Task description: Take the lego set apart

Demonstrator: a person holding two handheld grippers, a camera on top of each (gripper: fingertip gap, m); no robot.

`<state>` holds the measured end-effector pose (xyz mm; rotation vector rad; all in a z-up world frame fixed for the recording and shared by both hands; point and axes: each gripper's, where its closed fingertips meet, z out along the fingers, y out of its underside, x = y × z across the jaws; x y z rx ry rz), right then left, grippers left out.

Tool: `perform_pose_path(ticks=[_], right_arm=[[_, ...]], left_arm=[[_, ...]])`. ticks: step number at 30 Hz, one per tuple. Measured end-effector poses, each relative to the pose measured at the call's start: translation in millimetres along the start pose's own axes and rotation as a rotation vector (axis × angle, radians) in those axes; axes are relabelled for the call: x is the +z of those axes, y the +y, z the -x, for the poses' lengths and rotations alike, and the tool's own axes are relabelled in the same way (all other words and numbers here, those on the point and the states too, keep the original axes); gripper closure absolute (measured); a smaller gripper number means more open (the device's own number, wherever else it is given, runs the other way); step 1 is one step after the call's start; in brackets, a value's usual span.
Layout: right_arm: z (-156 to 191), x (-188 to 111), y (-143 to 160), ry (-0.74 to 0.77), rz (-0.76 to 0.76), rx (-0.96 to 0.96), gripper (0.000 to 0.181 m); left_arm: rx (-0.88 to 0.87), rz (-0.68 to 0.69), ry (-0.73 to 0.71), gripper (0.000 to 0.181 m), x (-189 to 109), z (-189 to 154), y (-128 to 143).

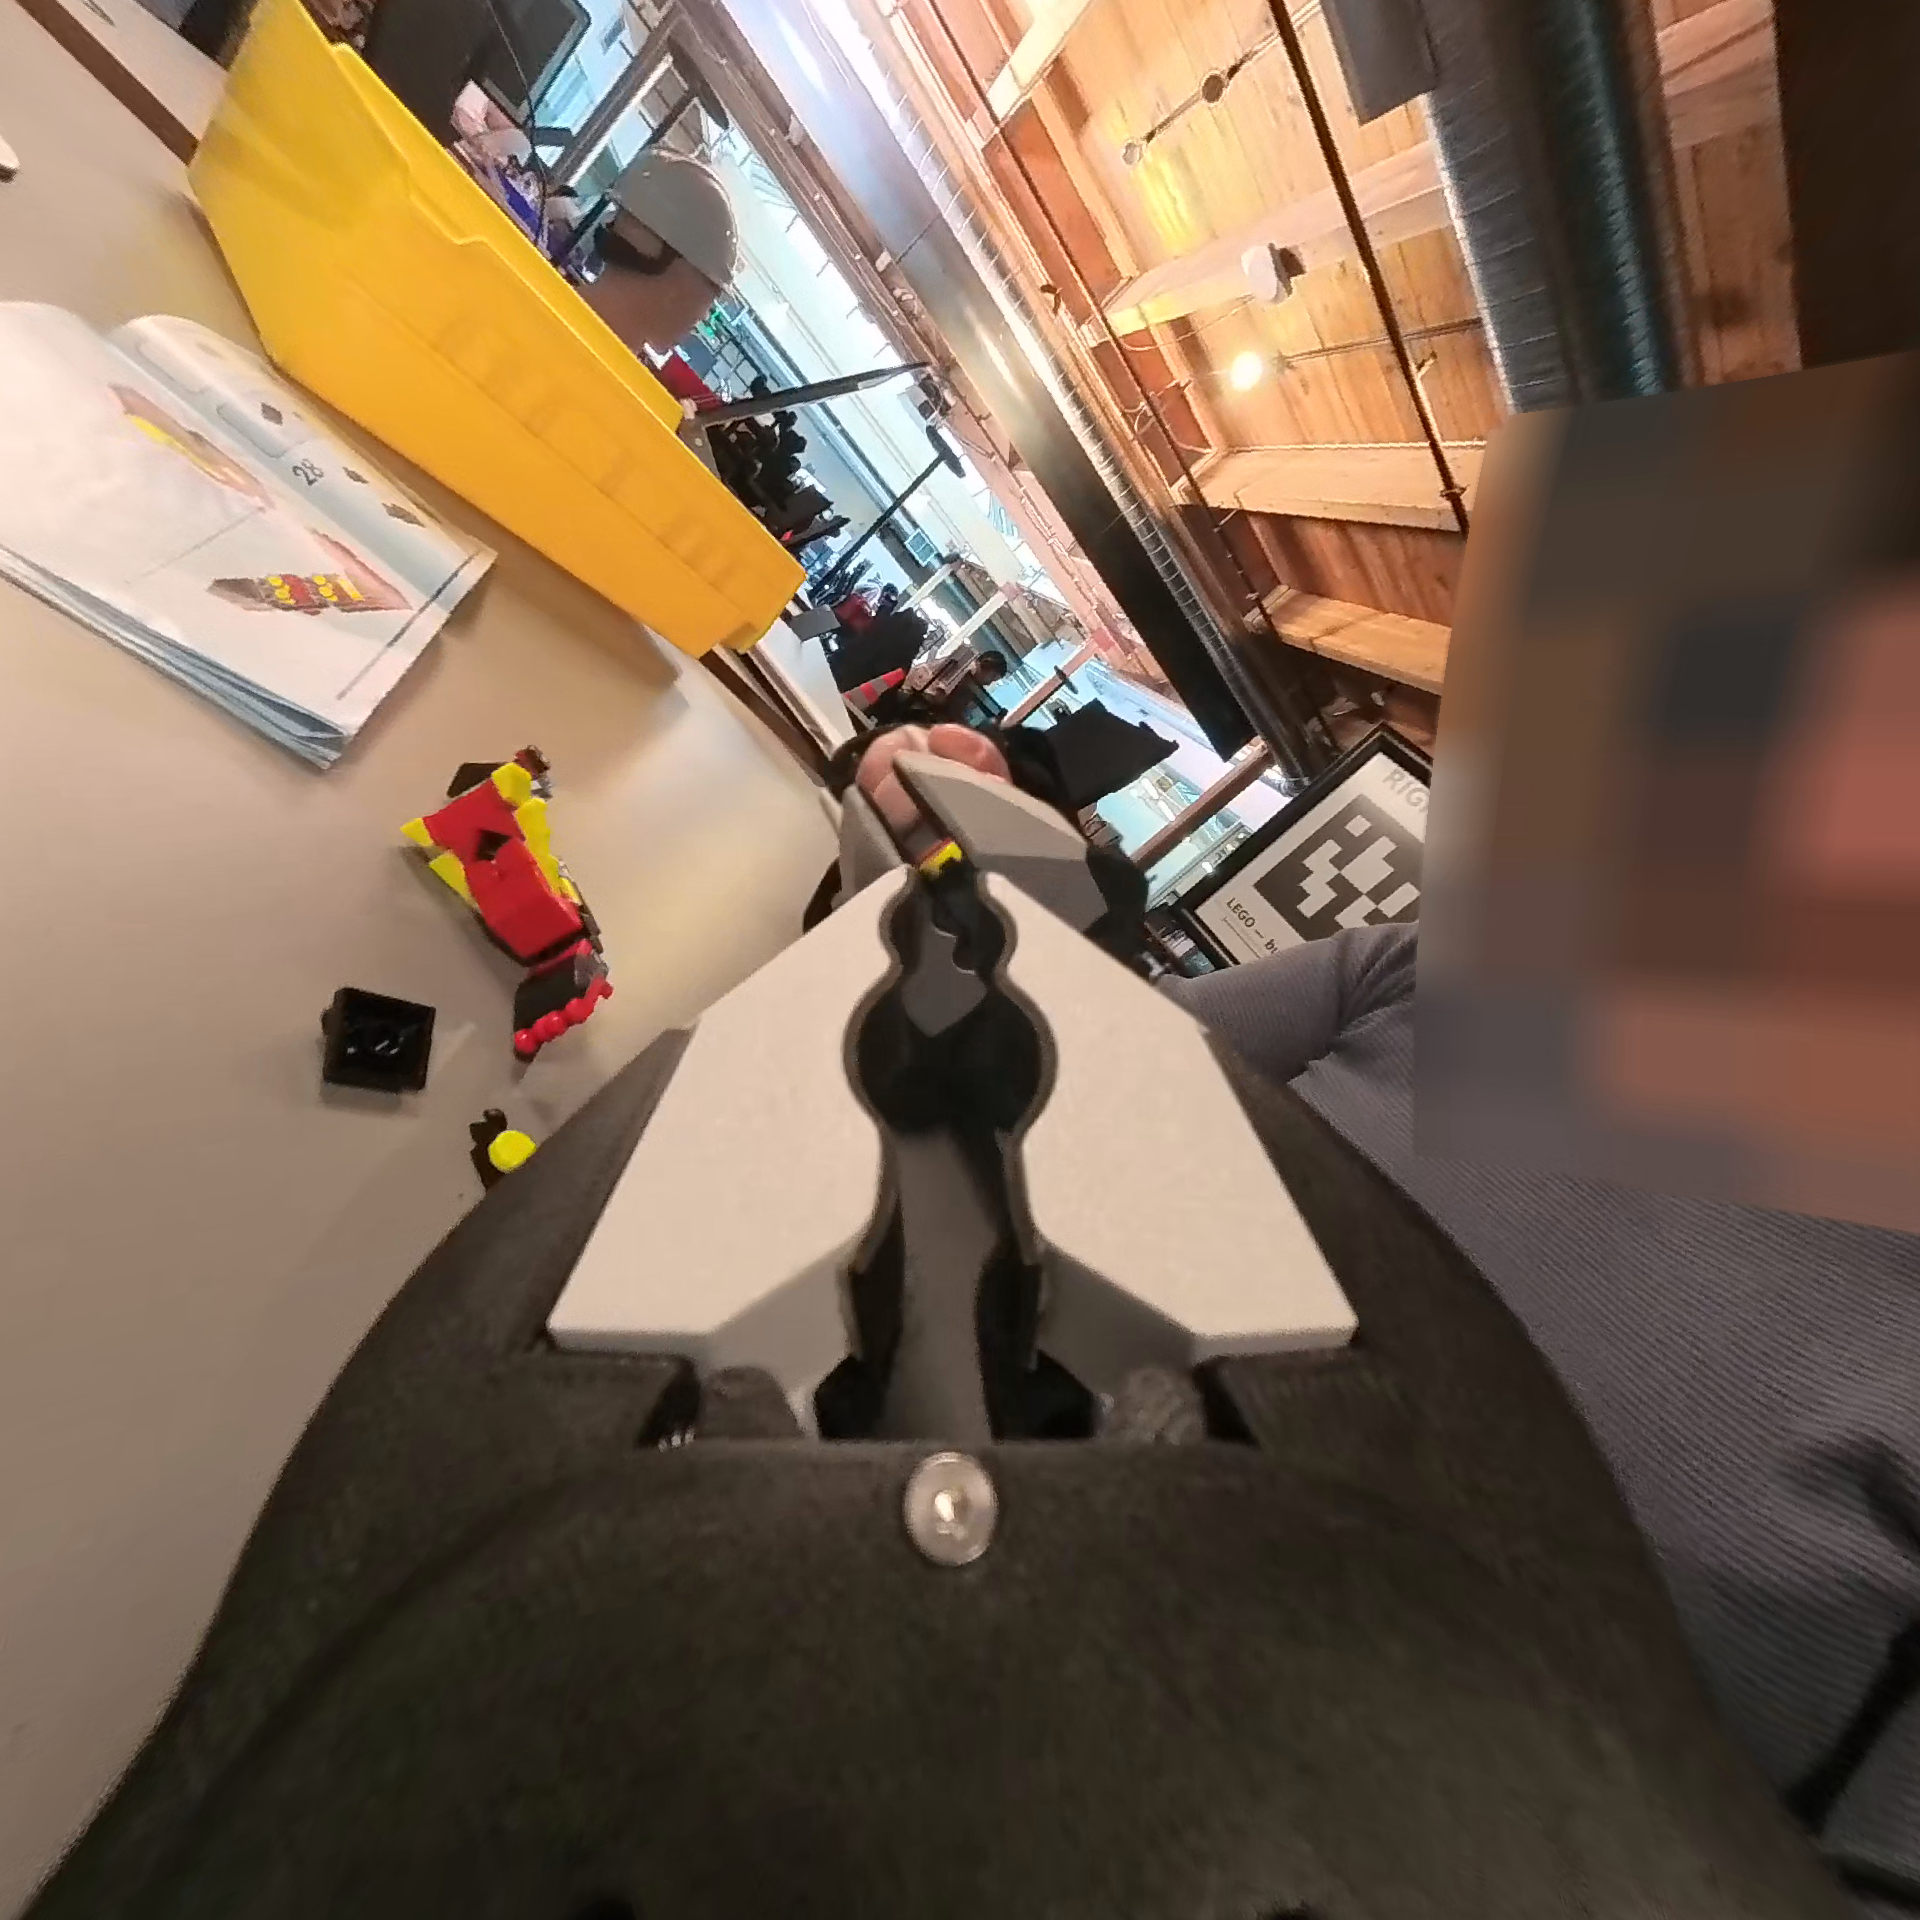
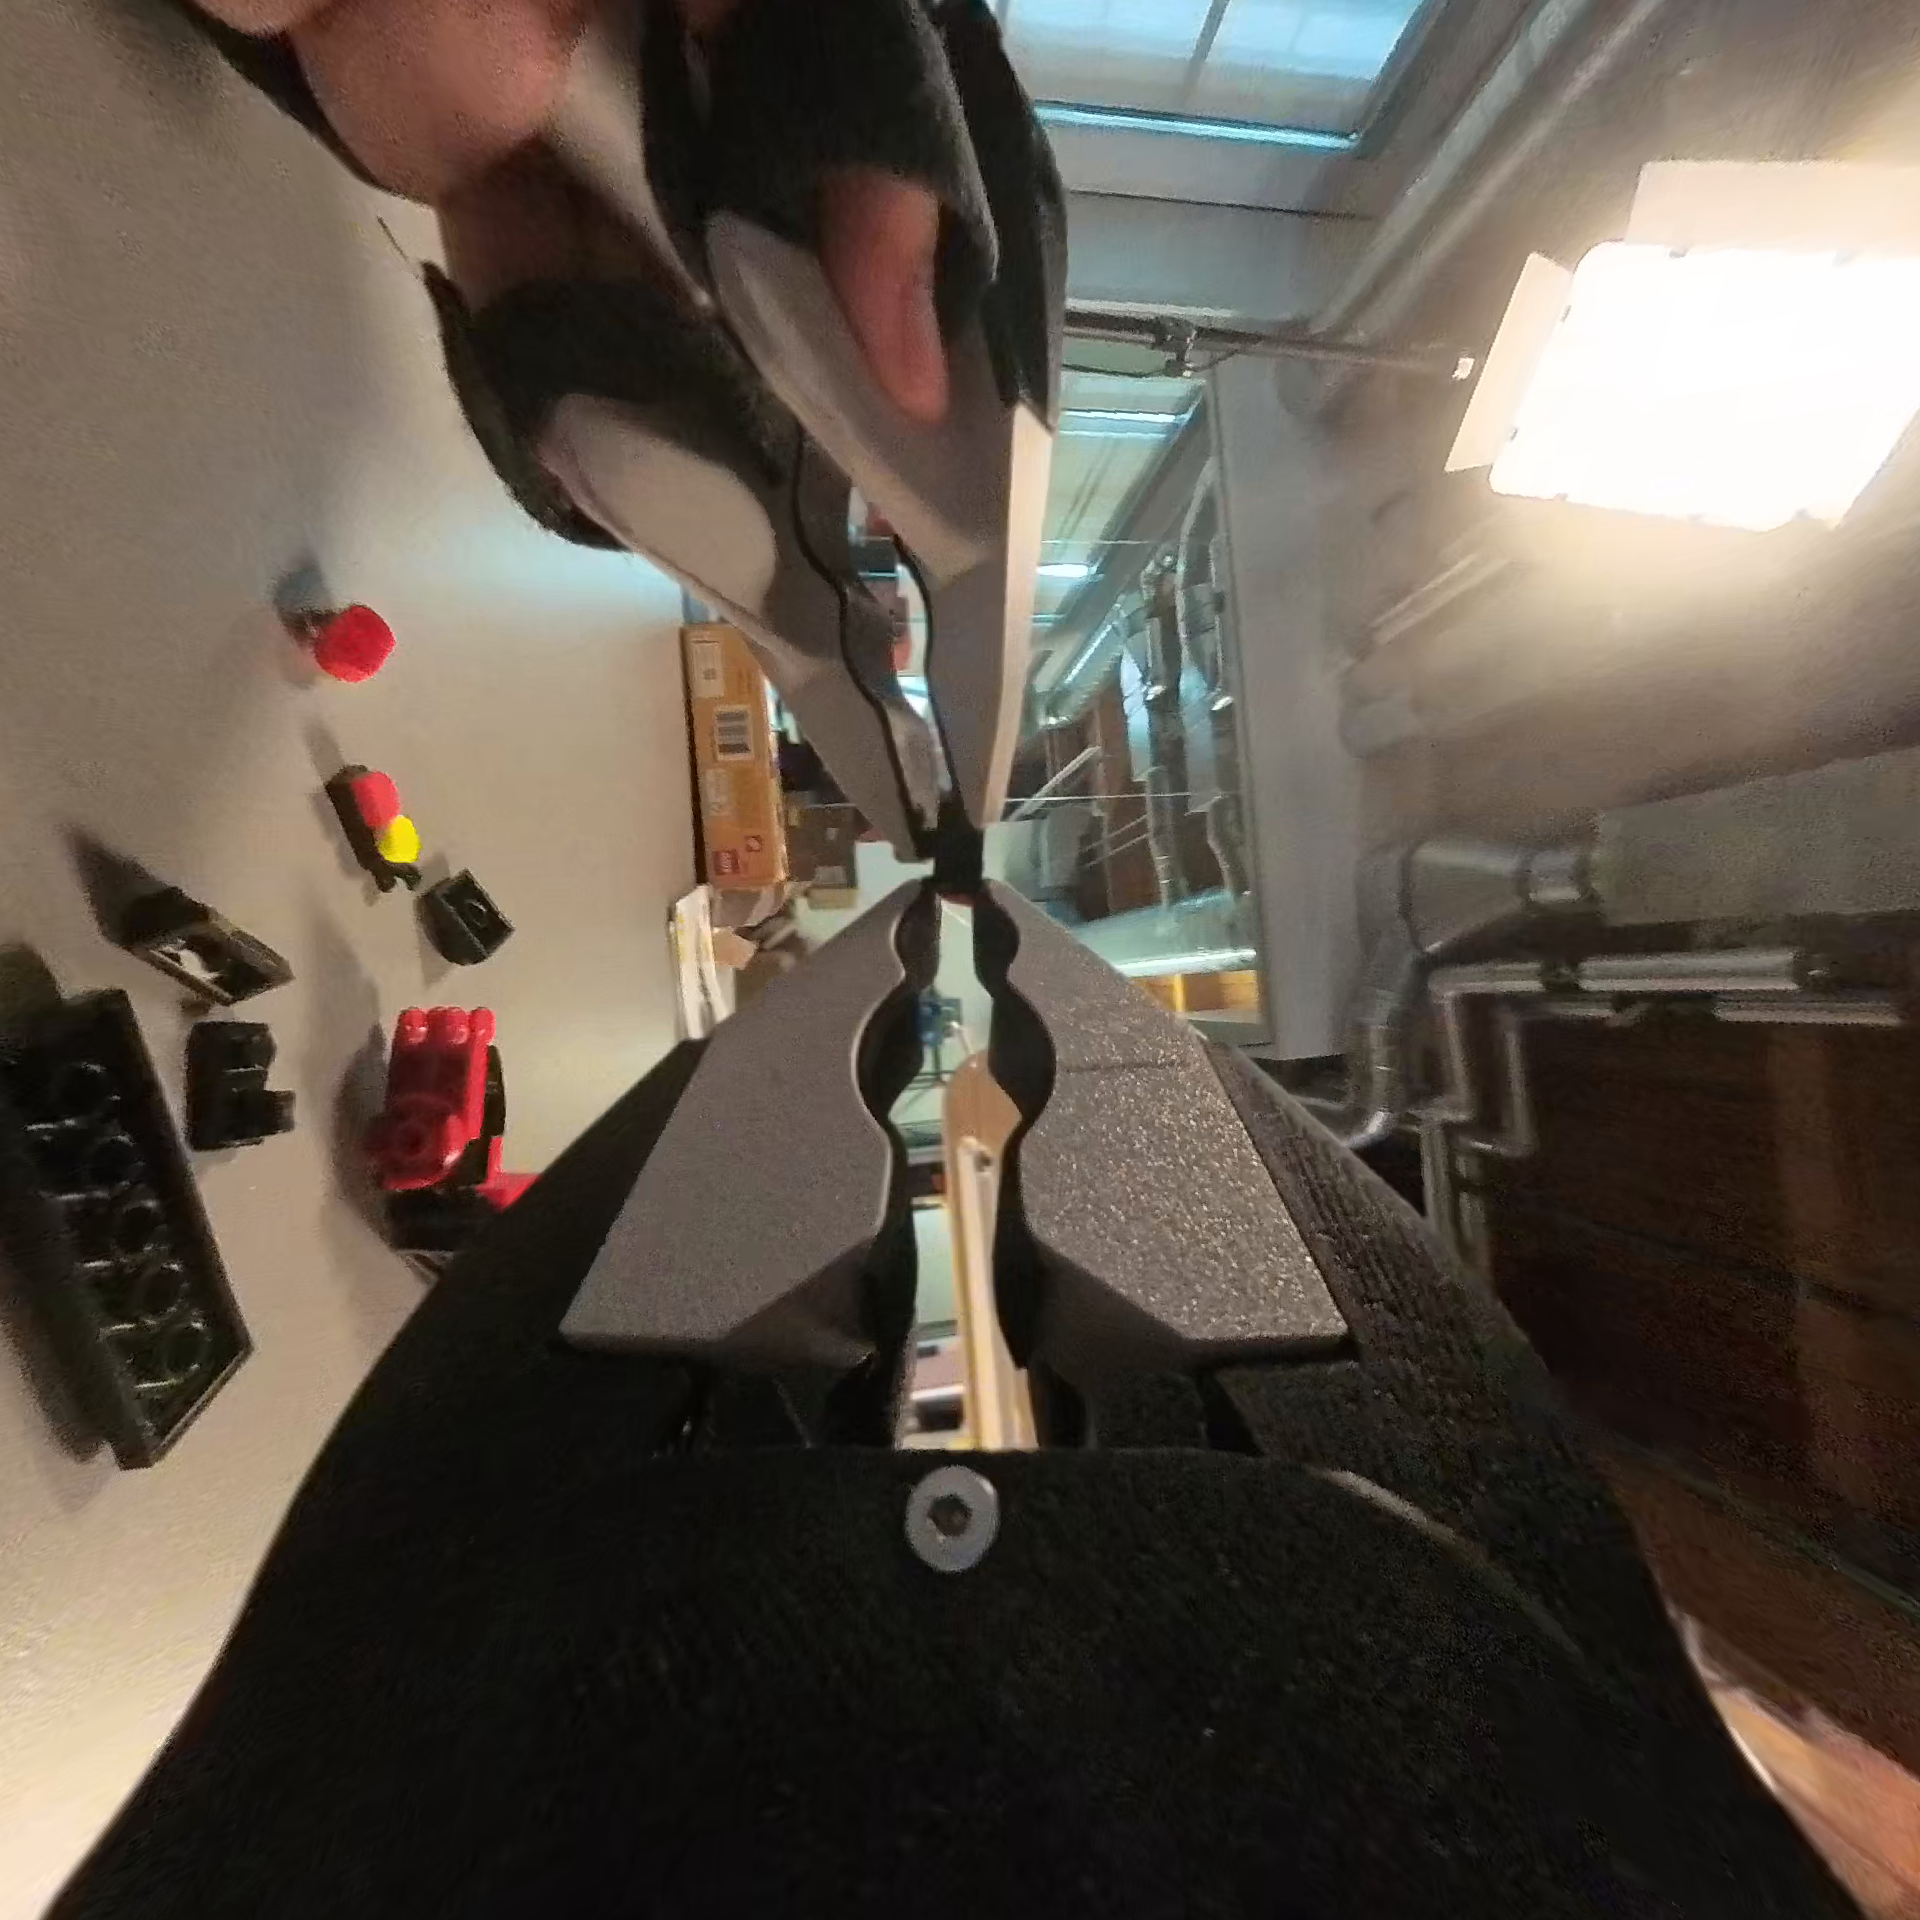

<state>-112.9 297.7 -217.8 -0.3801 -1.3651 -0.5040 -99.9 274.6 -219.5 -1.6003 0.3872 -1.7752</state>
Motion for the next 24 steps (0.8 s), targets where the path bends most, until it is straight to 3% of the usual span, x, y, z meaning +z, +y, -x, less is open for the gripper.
perform_pose_path(ticks=[4,8,17,24], right_arm=[[-1.1,1.5,0.1,0.031,0.01,-0.061,0.177],[-0.5,1.9,0.8,0.021,0.013,-0.025,0.177],[12.3,-18.0,-9.2,-0.468,-0.212,0.915,0.165],[29.0,-35.2,-24.9,-0.908,-0.282,1.4,0.174]], left_arm=[[-0.063,-0.027,0.031,0.172,-0.5,-0.6,-3.1],[0.034,-0.015,-0.03,0.175,-0.4,1.0,-2.0],[0.704,0.219,-0.46,0.179,-12.2,23.5,7.6],[1.029,0.473,-0.499,0.178,-7.0,32.3,37.9]])
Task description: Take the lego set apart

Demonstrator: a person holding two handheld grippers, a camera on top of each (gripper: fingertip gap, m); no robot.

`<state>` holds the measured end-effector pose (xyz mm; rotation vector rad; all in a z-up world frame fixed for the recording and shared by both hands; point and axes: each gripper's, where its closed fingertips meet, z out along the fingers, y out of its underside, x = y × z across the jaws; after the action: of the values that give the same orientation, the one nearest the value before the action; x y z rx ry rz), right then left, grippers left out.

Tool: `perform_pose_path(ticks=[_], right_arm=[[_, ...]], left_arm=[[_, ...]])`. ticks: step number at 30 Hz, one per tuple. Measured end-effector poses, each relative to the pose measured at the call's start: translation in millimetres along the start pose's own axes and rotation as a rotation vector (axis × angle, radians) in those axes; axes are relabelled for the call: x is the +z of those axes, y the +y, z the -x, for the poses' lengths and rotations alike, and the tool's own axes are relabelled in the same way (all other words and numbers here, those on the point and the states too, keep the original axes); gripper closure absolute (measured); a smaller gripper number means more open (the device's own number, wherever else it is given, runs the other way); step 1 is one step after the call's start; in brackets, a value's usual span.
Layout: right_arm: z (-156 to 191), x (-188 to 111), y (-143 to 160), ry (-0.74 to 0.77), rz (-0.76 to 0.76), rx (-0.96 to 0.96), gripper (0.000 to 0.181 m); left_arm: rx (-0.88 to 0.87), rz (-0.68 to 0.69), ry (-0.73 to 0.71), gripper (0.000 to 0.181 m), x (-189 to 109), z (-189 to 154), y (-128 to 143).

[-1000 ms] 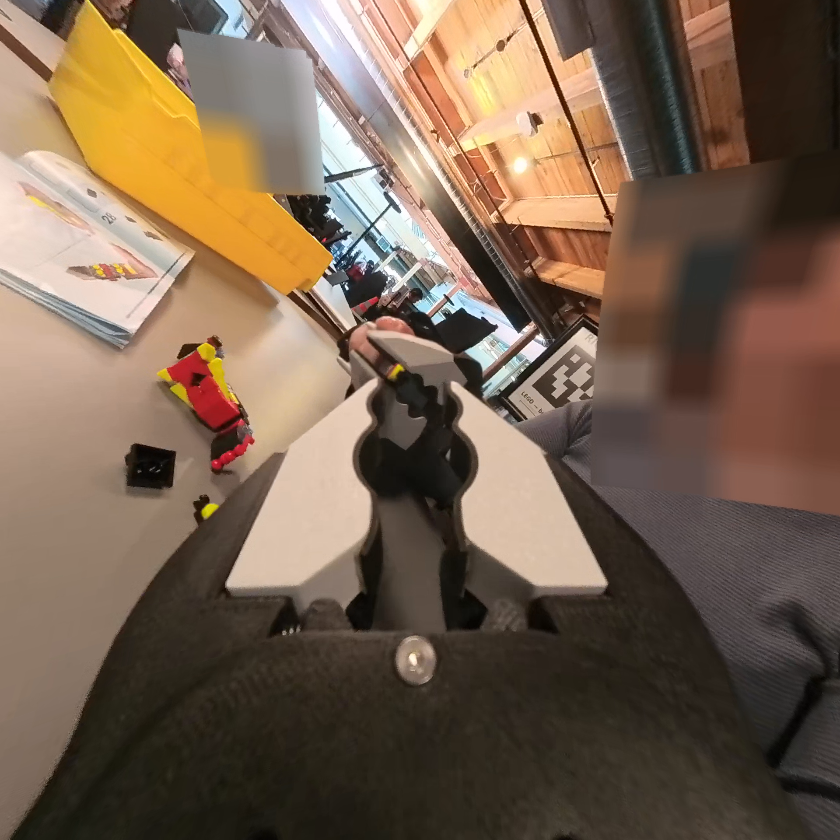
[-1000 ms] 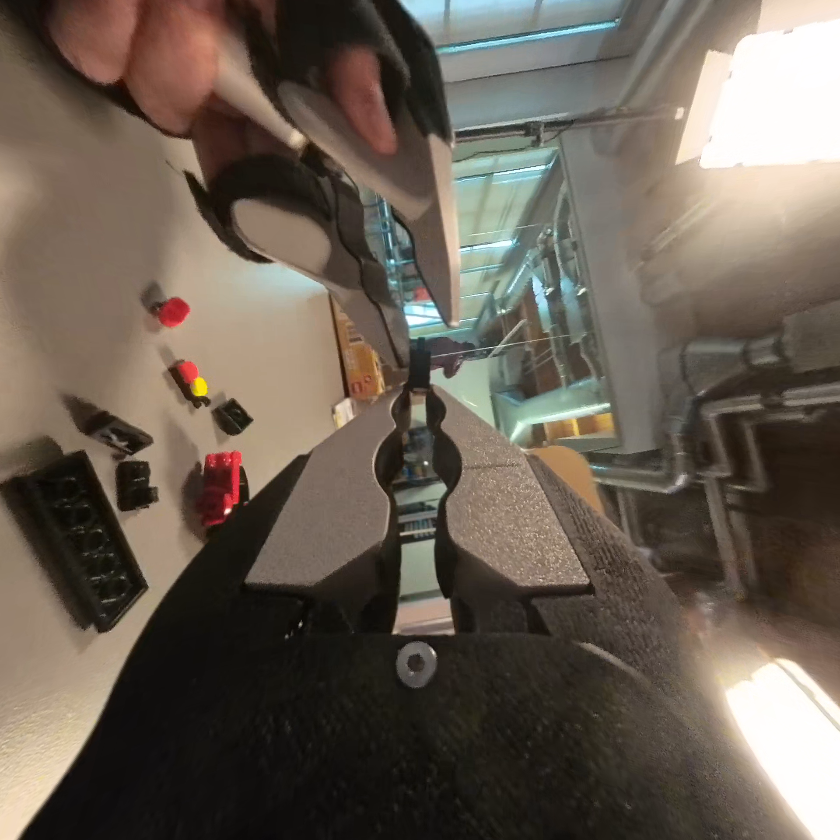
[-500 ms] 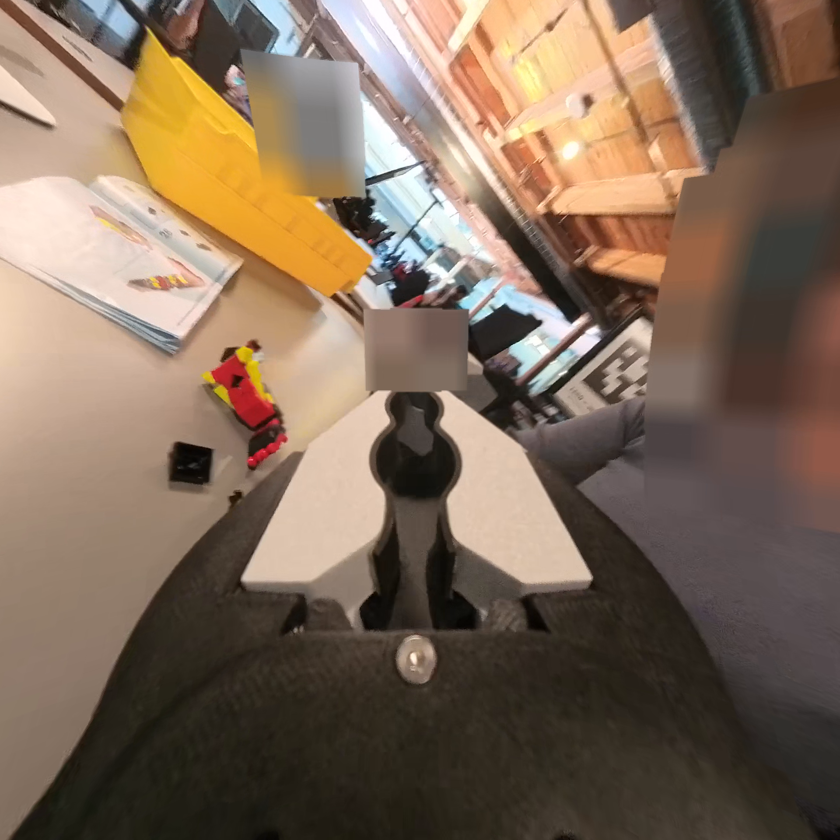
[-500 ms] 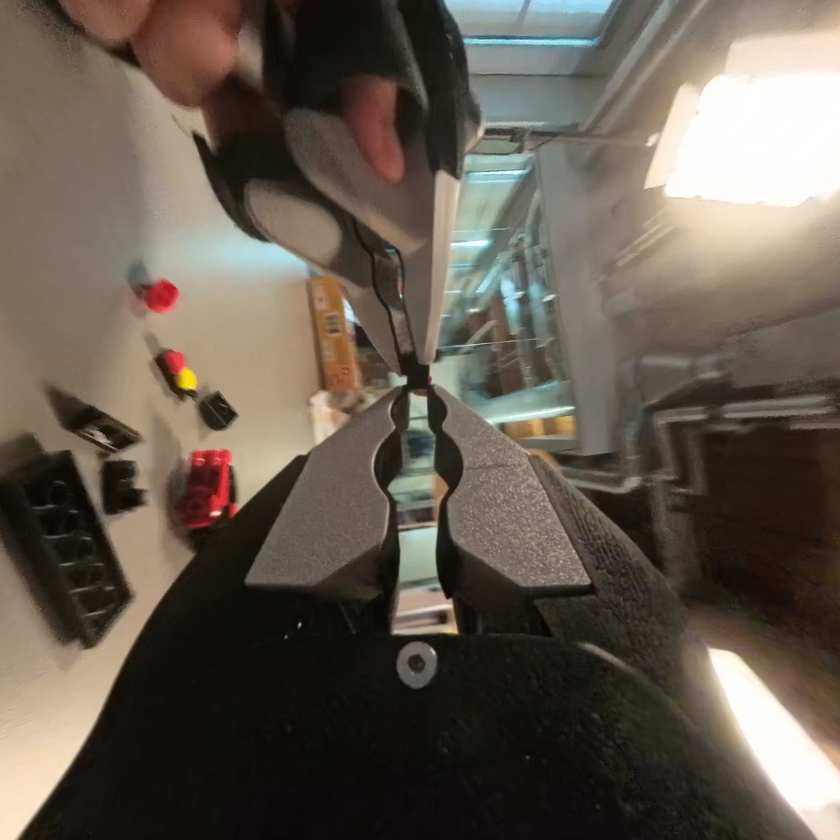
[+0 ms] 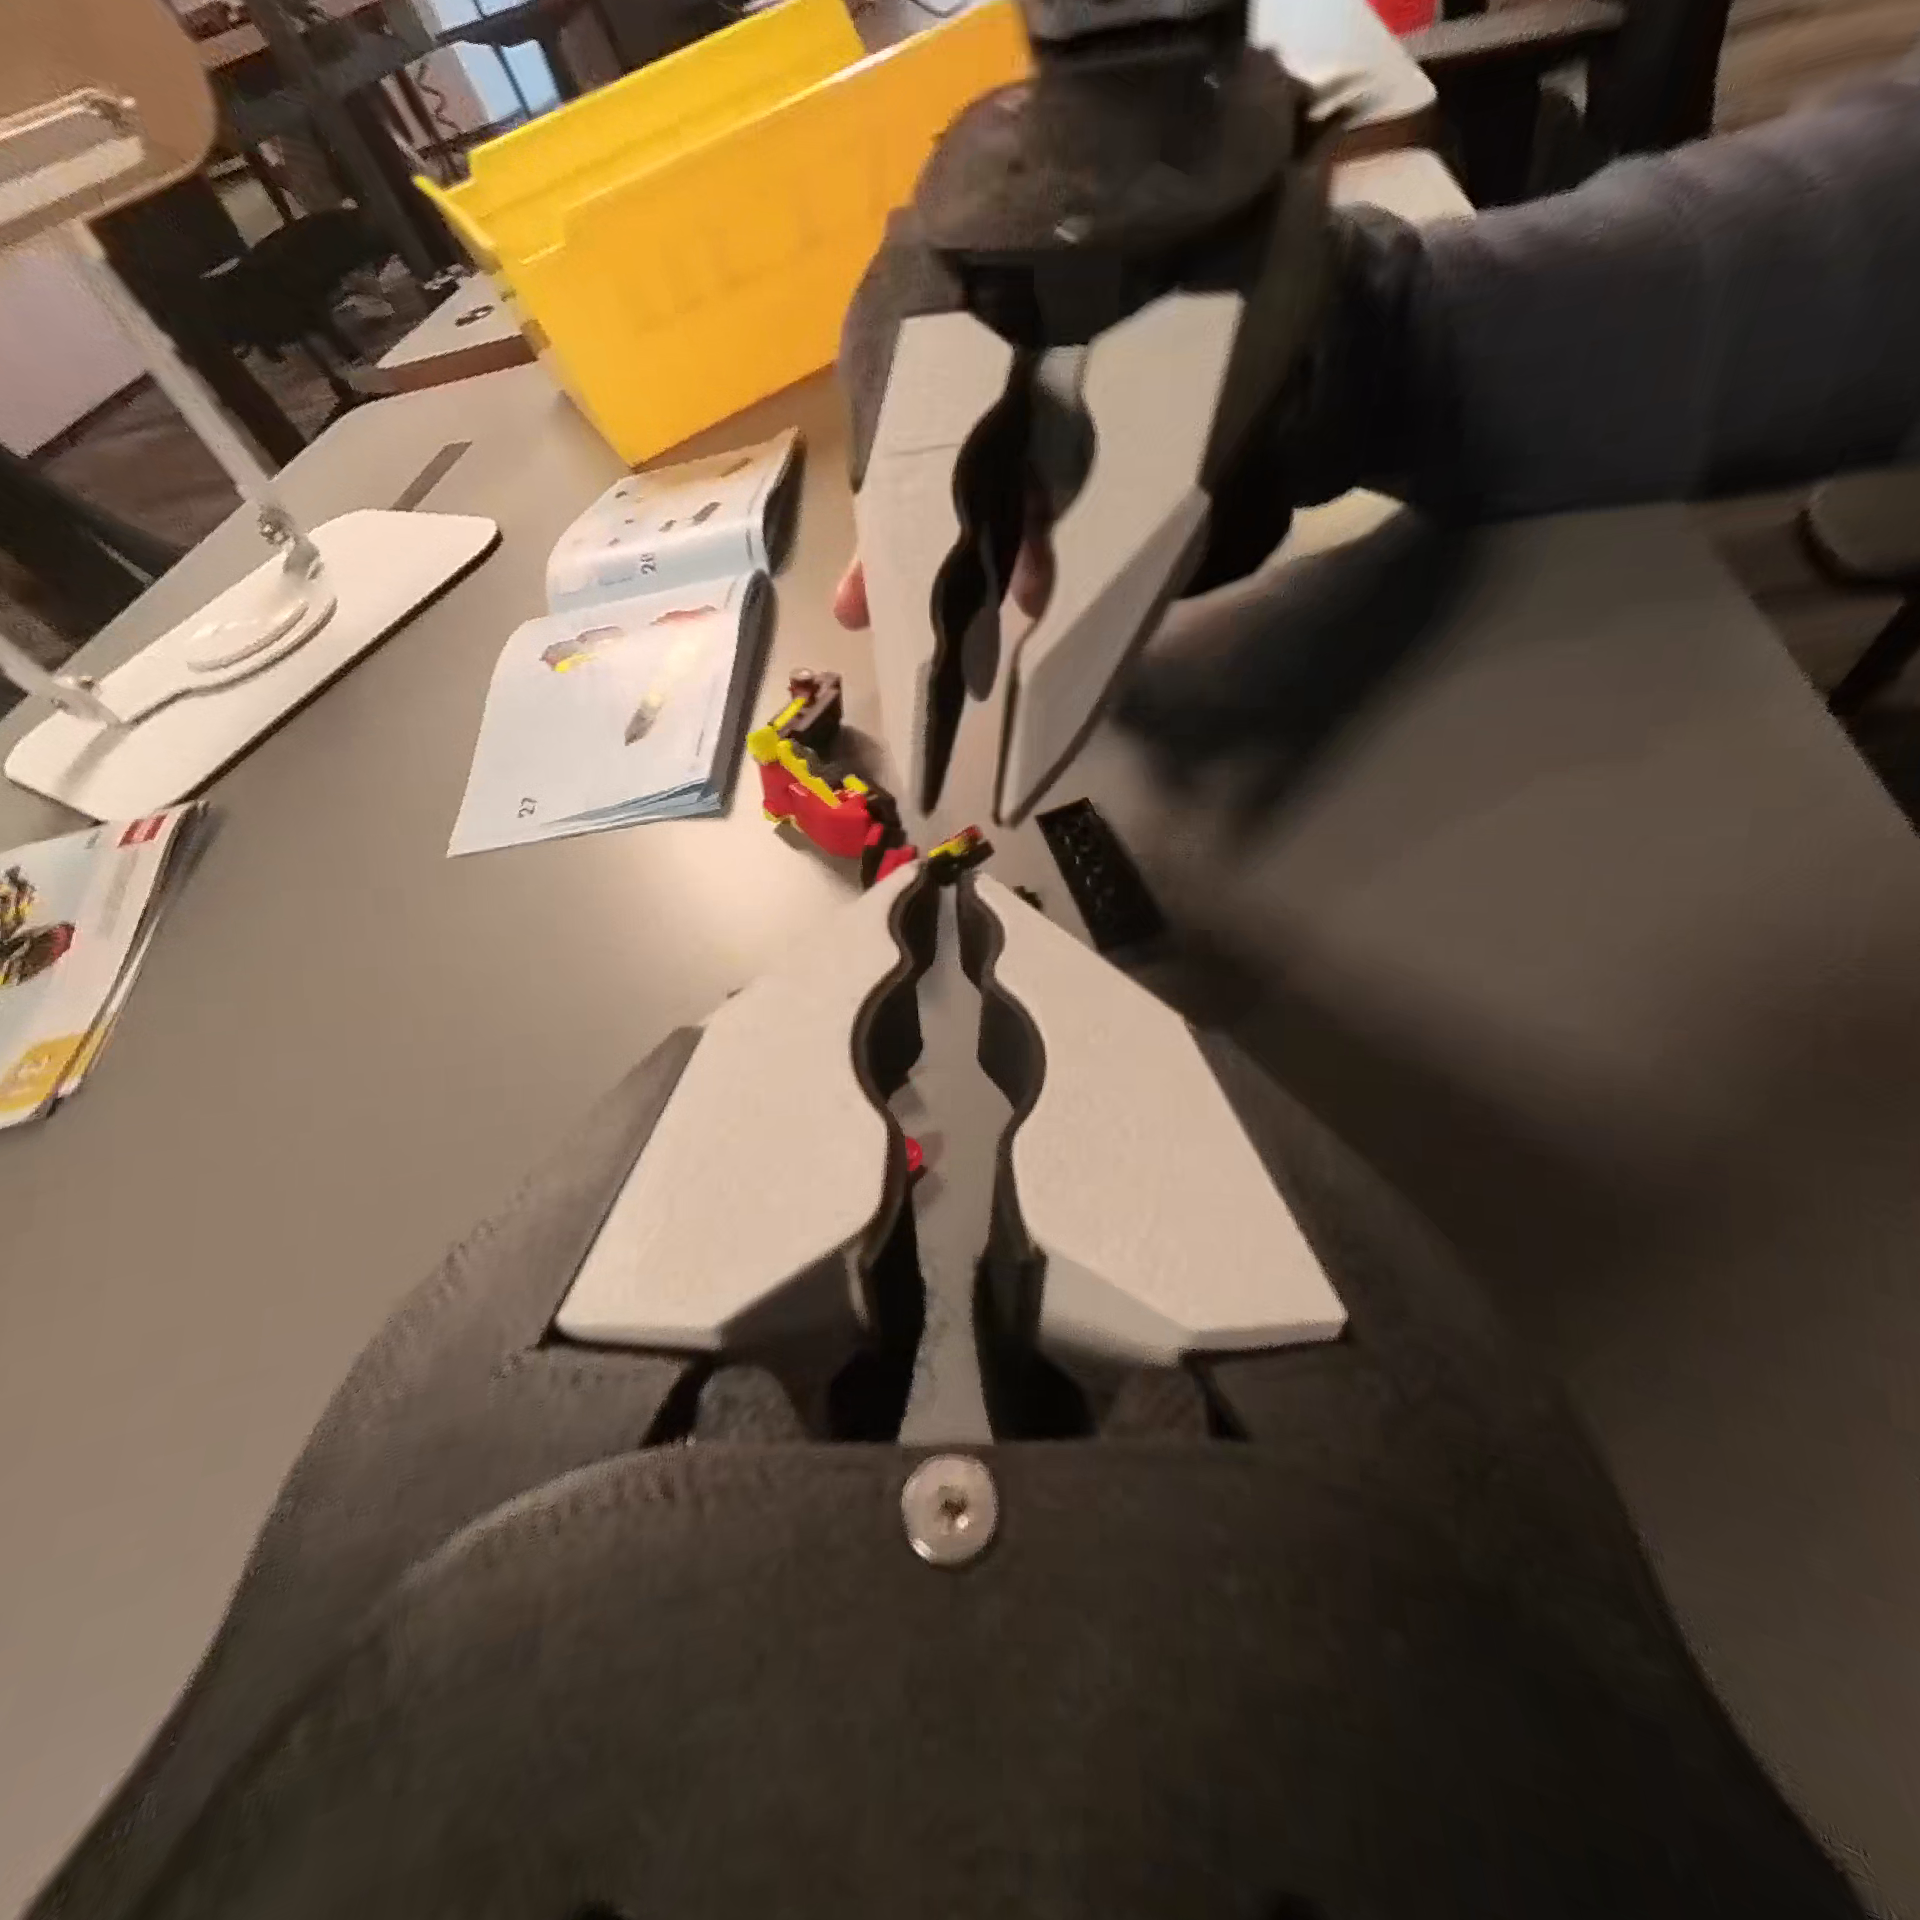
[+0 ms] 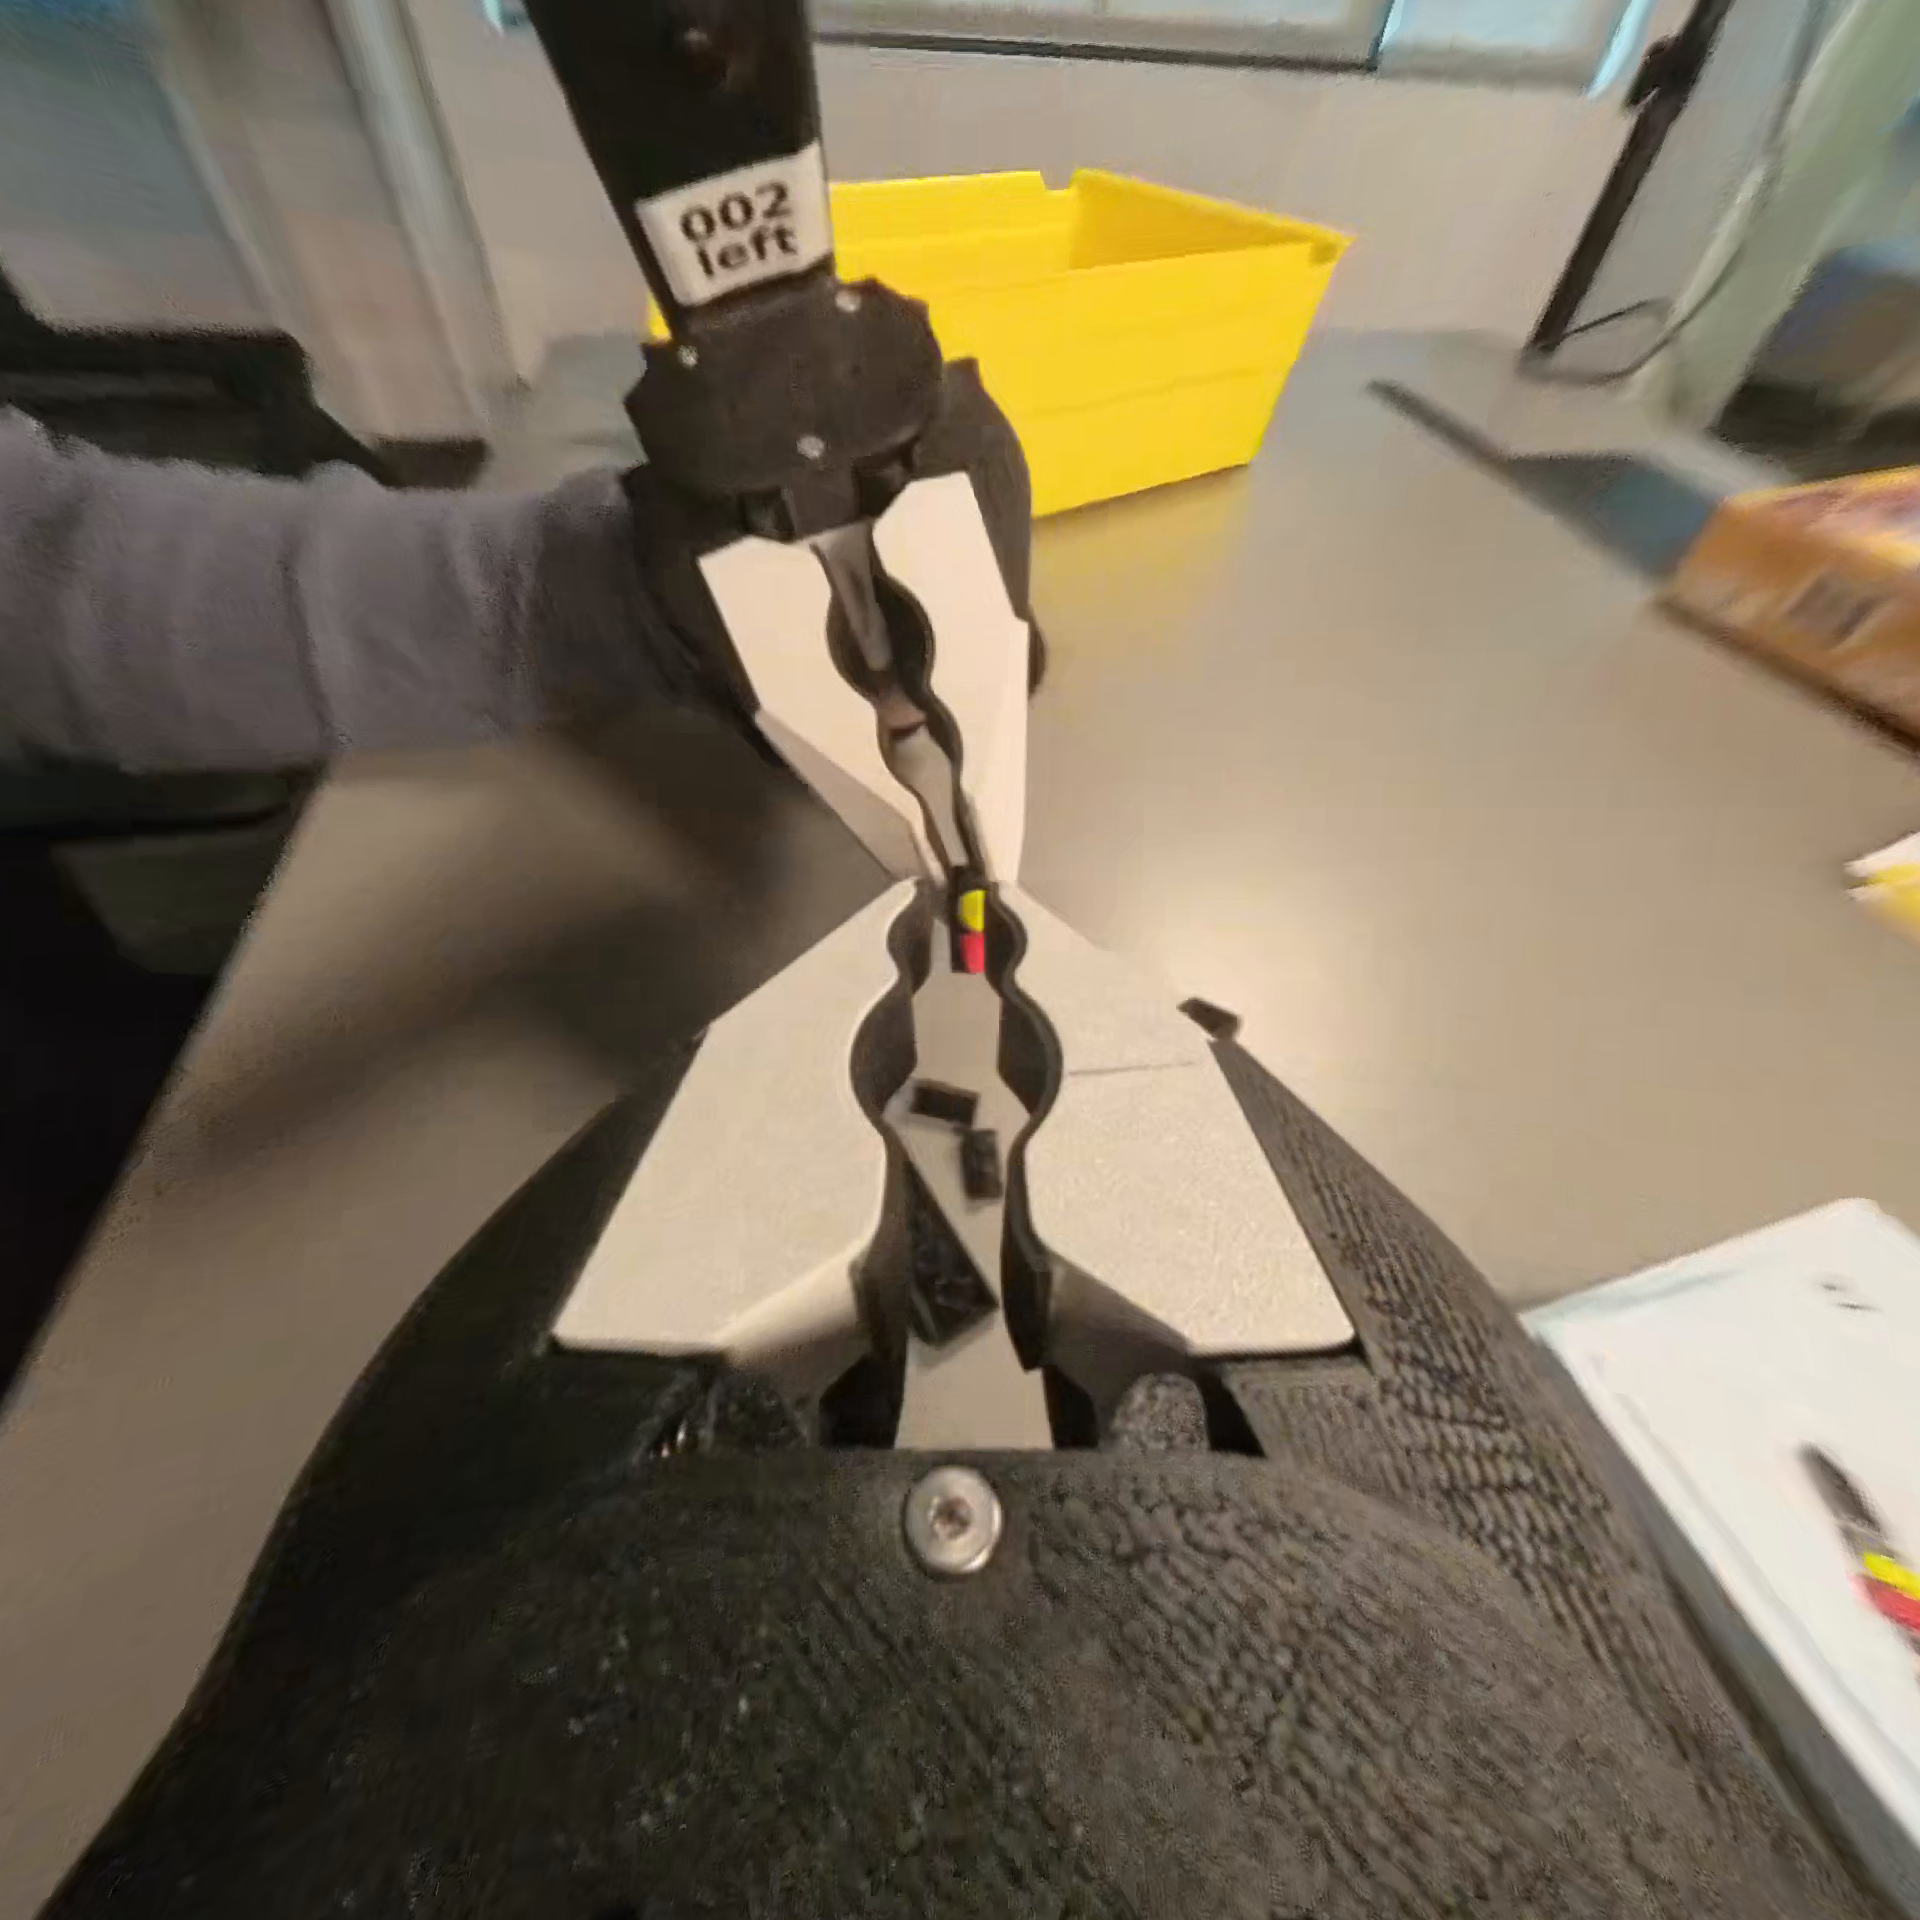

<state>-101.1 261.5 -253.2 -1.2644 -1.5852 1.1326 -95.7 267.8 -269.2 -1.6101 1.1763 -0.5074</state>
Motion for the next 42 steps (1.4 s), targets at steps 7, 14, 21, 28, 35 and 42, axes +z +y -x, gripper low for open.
perform_pose_path(ticks=[7,14,21,28,35,42], right_arm=[[5.3,-2.6,13.7,-0.078,0.088,0.114,0.16],[0.7,-2.5,9.3,-0.005,0.064,-0.07,0.176],[-17.9,-1.8,9.3,0.251,0.125,-0.492,0.176],[-24.2,-3.5,6.1,0.337,0.142,-0.603,0.176],[-32.0,-2.3,11.7,0.395,0.185,-0.626,0.175],[-26.9,5.2,19.2,0.377,0.241,-0.656,0.175]], left_arm=[[0.014,-0.051,0.05,0.179,-0.3,-9.7,-10.6],[-0.139,-0.095,0.068,0.178,-2.1,-5.7,-16.5],[-0.711,-0.317,0.322,0.16,-19.2,8.4,-37.0],[-0.829,-0.248,0.311,0.174,-7.8,12.1,-21.5],[-0.886,-0.22,0.278,0.177,-3.2,16.8,-16.4],[-0.876,-0.124,0.219,0.178,5.8,16.3,-3.4]])
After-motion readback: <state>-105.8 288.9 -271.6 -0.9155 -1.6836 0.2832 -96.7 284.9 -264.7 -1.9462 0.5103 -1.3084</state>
